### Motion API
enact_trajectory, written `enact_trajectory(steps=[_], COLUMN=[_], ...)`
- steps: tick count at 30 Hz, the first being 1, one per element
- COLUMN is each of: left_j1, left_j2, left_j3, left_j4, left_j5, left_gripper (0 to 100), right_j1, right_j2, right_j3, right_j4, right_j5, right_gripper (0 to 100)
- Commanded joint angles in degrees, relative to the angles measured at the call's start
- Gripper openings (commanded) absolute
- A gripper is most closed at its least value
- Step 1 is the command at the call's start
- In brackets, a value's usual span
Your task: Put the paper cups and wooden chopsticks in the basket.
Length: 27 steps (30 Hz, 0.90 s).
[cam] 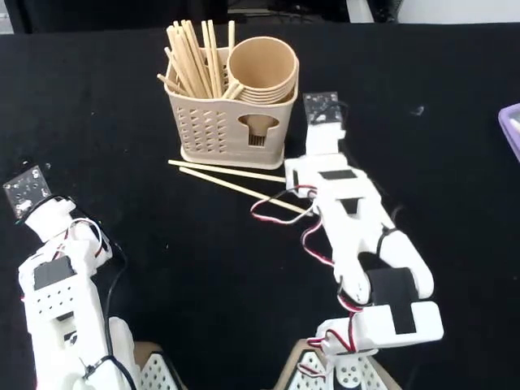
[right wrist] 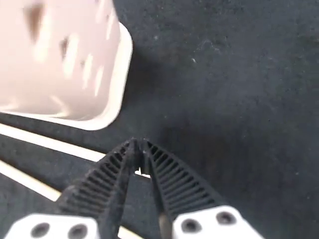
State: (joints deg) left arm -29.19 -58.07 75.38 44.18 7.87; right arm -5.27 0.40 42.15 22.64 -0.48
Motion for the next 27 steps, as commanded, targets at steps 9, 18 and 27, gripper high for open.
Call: enact_trajectory(steps=[9,18,27], left_j1=[-0.4,-0.4,-0.4], left_j2=[-1.1,-1.1,-1.1], left_j3=[-1.0,-1.0,-1.1], left_j4=[-0.9,-0.9,-0.9], left_j5=[0.2,0.2,0.2], left_gripper=[13,13,13], right_j1=[-1.1,-0.9,-2.5], right_j2=[2.8,9.9,4.9], right_j3=[-4.3,-15.0,-10.4], right_j4=[2.4,16.5,20.0], right_j5=[-7.5,-7.6,-7.3], right_gripper=[1.2,1.1,1.1])
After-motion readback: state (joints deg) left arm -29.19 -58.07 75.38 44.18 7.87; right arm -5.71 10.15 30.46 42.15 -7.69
